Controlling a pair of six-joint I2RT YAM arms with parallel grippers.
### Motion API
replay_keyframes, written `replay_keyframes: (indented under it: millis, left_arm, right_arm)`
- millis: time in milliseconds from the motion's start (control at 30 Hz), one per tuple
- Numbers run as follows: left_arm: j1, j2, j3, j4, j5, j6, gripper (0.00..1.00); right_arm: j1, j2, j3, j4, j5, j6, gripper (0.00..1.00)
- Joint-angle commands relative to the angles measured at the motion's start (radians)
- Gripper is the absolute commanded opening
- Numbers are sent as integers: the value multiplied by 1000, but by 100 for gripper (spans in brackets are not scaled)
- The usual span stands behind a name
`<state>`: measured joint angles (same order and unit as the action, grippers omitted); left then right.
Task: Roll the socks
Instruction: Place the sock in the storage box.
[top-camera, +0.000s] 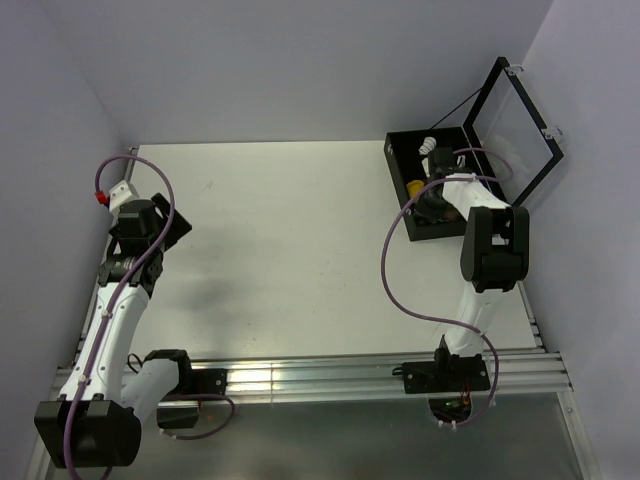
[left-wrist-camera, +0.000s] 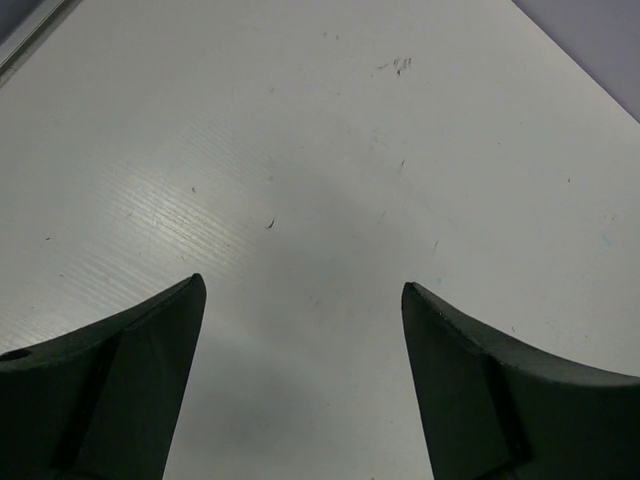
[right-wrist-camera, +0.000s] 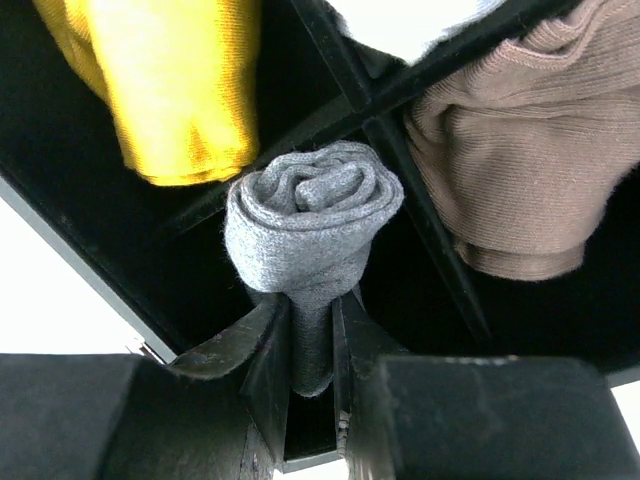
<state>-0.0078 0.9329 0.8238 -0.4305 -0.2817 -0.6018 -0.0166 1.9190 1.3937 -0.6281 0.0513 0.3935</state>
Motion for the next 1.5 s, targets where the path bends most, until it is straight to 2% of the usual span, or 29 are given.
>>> replay_keyframes:
  millis: [0,133,200,367,533,667,900,1300,1467]
  left_arm:
    - [5,-13,-5,30,15,22,84]
    - [5,-11,-3,29,12,22,84]
    - [5,-11,-5,29,12,20,84]
    - [5,-13,-6,30,16,20,84]
    - [5,-14,-8,32,15,22,84]
    - [29,-8,-8,32,16,22,84]
    - [29,-5,-9,33,18,22,84]
    - [32,-2,-9,33,21,22,84]
    - [32,-6,-11,33,15,23,84]
  right_arm:
    - [-5,25,2,-71,-31,-21,23]
    - [-2,-64,17,-38,-39,-28,34]
    - [-3,-113,43,-38,-30,-35,42]
    - [-3,-163,71,-44,-10,-27,47]
    - [-3,-176,54,-12,27,-16,47]
    - [-2,-184,22,51,87,-7,40]
    - [-5,-108,18,134,116,-8,39]
    - [-14,11,-27,79,94,4,38]
    - [-31,63,10,61,82,1,38]
